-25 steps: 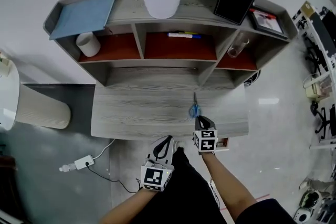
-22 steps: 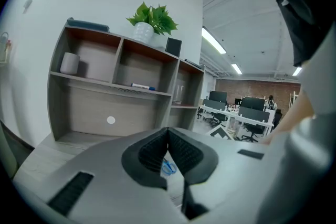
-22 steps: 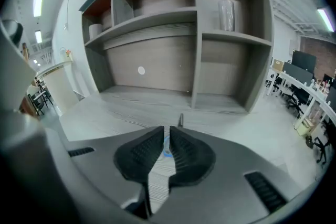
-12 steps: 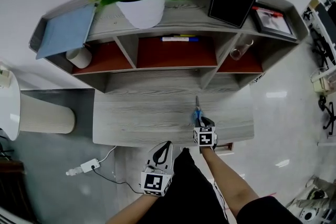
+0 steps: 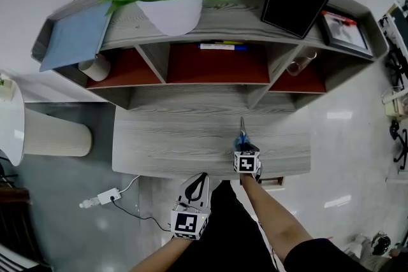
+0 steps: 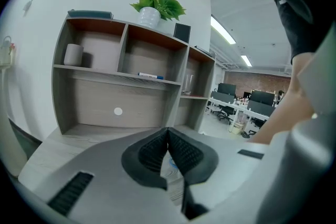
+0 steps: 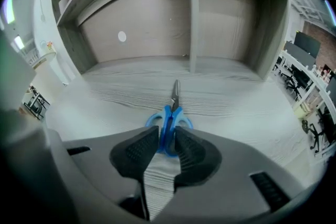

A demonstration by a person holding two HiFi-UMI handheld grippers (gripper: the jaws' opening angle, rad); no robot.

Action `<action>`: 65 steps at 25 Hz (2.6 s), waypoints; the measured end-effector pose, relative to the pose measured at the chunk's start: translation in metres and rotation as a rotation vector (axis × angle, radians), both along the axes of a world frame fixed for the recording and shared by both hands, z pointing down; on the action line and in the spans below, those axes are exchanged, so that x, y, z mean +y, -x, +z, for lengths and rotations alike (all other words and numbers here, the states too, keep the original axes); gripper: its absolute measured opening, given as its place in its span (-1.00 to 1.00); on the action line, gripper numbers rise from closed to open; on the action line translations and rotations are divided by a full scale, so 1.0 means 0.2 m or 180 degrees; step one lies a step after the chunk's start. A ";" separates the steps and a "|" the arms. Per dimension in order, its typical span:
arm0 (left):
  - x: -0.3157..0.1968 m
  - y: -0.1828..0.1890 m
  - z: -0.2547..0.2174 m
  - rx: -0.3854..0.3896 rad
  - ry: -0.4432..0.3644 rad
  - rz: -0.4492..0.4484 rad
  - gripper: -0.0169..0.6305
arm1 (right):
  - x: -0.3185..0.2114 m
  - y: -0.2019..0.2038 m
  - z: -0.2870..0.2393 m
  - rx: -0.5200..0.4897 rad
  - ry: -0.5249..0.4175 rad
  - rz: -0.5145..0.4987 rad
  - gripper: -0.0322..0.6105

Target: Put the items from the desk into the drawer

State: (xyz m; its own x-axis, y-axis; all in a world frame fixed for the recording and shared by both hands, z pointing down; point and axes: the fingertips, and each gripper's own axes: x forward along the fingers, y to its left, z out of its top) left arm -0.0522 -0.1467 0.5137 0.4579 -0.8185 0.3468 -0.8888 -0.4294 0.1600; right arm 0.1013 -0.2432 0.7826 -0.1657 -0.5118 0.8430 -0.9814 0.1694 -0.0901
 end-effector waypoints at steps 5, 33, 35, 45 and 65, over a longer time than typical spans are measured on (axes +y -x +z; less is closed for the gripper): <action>-0.02 0.00 0.00 0.0011 0.0014 -0.0048 -0.91 | -0.01 -0.02 0.02 0.0027 0.0004 0.0117 -0.59; 0.40 0.16 -0.13 0.0242 -0.0220 0.0277 -0.91 | 0.47 0.16 -0.53 0.0078 -0.0751 -0.0207 -0.62; 0.47 0.17 -0.14 0.0278 -0.0239 0.0351 -0.91 | 0.57 0.18 -0.58 0.0051 -0.0792 -0.0175 -0.62; 0.79 0.08 -0.19 0.0504 -0.0321 0.0667 -0.91 | 1.01 0.24 -0.73 0.0053 -0.0894 -0.0082 -0.62; 0.83 -0.31 -0.12 0.0316 -0.0249 0.0082 -0.91 | 1.32 -0.27 -0.53 0.0081 -0.0618 -0.0816 -0.62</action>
State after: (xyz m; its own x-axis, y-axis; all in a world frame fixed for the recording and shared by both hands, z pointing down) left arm 0.0094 0.0200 0.4893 0.5081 -0.8288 0.2343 -0.8588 -0.4666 0.2117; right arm 0.1558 0.0210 0.6773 -0.2902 -0.6078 0.7392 -0.9060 0.4231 -0.0077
